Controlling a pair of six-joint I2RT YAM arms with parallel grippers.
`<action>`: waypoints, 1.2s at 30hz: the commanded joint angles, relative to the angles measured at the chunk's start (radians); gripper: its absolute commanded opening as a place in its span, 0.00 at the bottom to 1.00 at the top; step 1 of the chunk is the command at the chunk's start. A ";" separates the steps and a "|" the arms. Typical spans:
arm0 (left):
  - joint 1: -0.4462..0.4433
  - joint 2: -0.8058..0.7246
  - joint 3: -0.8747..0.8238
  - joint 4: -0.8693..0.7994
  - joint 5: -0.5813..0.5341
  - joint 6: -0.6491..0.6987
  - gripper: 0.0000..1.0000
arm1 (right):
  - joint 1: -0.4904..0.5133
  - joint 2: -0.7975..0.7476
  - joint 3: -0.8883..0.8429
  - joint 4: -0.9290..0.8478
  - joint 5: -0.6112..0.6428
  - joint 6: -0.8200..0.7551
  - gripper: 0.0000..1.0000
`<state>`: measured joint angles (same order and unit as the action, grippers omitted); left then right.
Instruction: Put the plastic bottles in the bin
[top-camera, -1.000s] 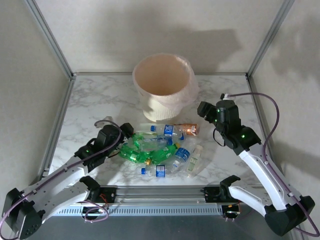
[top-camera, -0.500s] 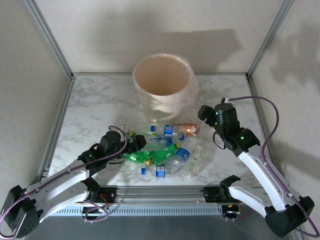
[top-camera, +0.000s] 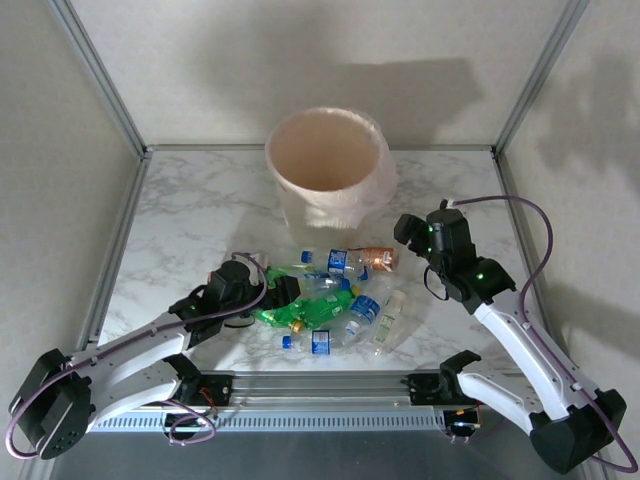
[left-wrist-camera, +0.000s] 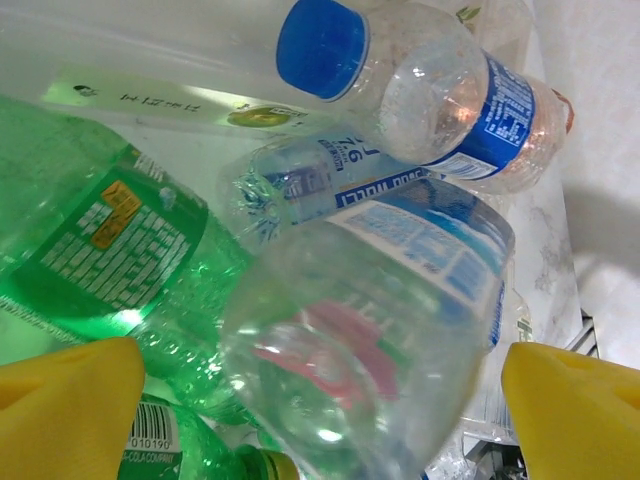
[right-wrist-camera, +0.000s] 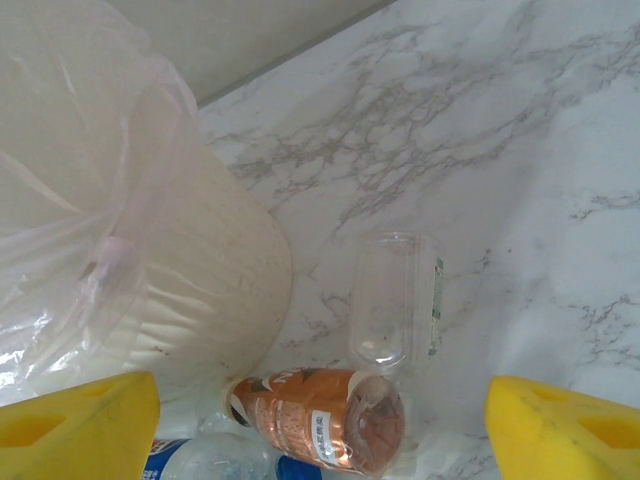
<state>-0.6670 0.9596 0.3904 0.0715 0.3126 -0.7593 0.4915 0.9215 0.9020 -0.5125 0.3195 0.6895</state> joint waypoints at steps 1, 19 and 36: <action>-0.003 0.001 -0.001 0.051 0.027 0.031 0.91 | 0.006 -0.008 -0.017 0.022 -0.011 0.024 0.85; -0.003 0.098 0.014 0.153 0.026 0.074 0.90 | 0.006 0.011 -0.014 0.029 -0.034 0.029 0.84; -0.006 0.155 0.042 0.226 0.102 0.057 0.77 | 0.006 0.019 -0.021 0.037 -0.052 0.031 0.84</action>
<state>-0.6670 1.0973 0.4004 0.2726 0.3820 -0.7074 0.4915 0.9379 0.8913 -0.4969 0.2832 0.7040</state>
